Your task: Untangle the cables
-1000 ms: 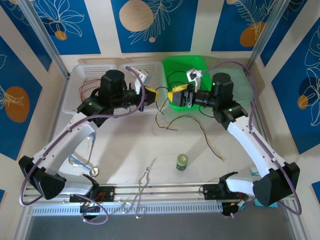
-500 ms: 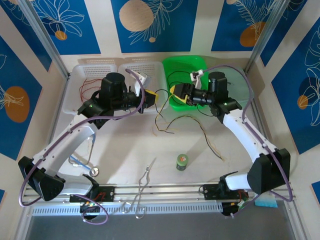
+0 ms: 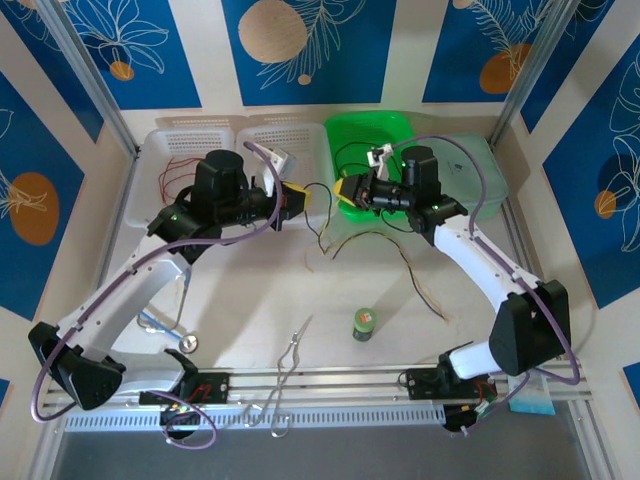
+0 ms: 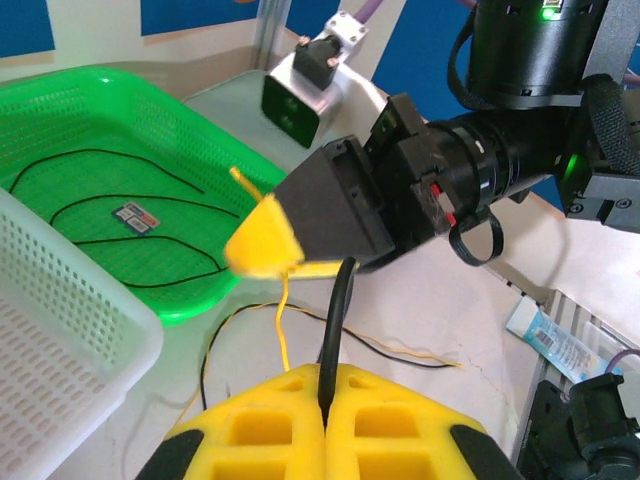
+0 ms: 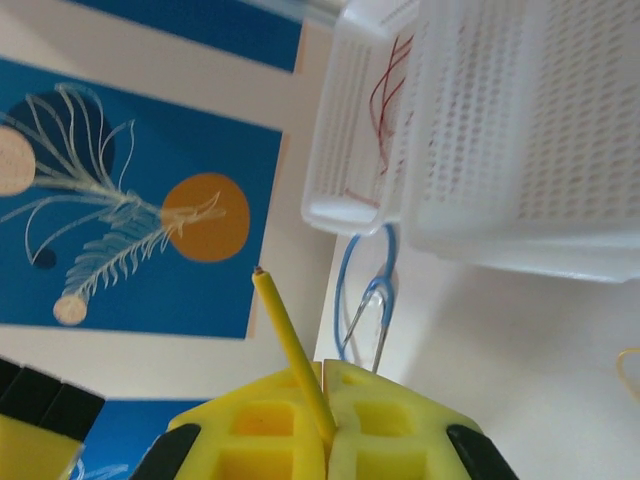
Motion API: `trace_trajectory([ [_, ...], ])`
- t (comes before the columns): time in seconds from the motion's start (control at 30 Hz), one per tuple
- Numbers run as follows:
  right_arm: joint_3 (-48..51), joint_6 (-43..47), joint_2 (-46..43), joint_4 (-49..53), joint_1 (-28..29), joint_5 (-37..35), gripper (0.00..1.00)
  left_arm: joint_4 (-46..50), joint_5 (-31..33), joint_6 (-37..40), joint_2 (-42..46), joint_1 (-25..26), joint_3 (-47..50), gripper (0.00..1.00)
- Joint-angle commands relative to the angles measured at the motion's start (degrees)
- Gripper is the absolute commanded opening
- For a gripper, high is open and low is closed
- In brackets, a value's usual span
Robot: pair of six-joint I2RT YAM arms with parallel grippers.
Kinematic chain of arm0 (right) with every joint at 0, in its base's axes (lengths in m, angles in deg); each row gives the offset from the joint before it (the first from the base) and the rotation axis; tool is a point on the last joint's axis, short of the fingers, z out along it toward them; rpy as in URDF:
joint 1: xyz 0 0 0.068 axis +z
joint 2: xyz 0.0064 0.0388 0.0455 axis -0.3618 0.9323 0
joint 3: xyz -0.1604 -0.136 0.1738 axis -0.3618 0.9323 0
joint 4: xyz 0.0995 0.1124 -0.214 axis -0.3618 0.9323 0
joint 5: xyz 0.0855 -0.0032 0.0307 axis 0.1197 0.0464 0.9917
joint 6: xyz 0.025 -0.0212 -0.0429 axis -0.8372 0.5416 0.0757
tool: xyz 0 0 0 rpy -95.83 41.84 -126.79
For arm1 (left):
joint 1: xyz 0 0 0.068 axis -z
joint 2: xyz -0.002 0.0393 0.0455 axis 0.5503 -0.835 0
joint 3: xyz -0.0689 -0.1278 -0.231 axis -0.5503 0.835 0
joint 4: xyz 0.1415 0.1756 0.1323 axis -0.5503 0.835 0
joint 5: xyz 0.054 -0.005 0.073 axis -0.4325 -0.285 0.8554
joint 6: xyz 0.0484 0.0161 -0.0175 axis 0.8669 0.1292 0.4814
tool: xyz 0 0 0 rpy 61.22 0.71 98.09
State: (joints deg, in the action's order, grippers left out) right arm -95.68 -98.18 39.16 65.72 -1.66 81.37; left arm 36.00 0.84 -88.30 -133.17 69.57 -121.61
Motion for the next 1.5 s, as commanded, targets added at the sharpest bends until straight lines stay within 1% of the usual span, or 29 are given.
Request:
trace_trajectory([
  [0.0,-0.09,3.36,-4.23,2.32,-2.92,-6.18,0.00,2.24,2.16,-0.56,2.59,-0.16,0.18,0.00],
  [0.07,-0.27,4.90,-5.55,2.83,-4.79,-8.08,0.00,3.28,2.91,-0.27,3.38,-0.16,1.11,0.00],
  [0.17,-0.66,5.63,-6.53,2.94,-8.23,-8.81,0.00,4.63,4.20,-0.05,4.65,-0.32,3.15,0.00],
  [0.33,-1.57,5.88,-7.06,2.09,-14.09,-8.41,0.00,5.68,5.34,-0.68,7.27,-0.47,7.35,0.00],
  [0.5,-2.03,5.43,-7.38,0.79,-19.33,-8.28,0.00,7.63,7.92,-1.28,10.57,-0.98,10.64,0.00],
  [0.67,-2.46,4.33,-7.21,-0.92,-23.57,-5.31,0.00,8.78,8.95,-2.13,13.18,-1.38,12.99,0.00],
  [0.93,-3.39,3.69,-7.63,-1.56,-28.07,-5.14,0.00,10.92,9.65,-2.11,14.88,-2.75,14.28,0.00],
  [1.13,-3.81,1.48,-7.50,-3.34,-31.82,-5.06,0.00,12.38,10.18,-2.02,15.93,-4.02,14.32,0.00],
  [1.47,-3.96,0.41,-7.31,-5.26,-33.32,-5.38,0.00,15.08,10.27,-1.72,16.87,-5.92,14.28,0.00],
])
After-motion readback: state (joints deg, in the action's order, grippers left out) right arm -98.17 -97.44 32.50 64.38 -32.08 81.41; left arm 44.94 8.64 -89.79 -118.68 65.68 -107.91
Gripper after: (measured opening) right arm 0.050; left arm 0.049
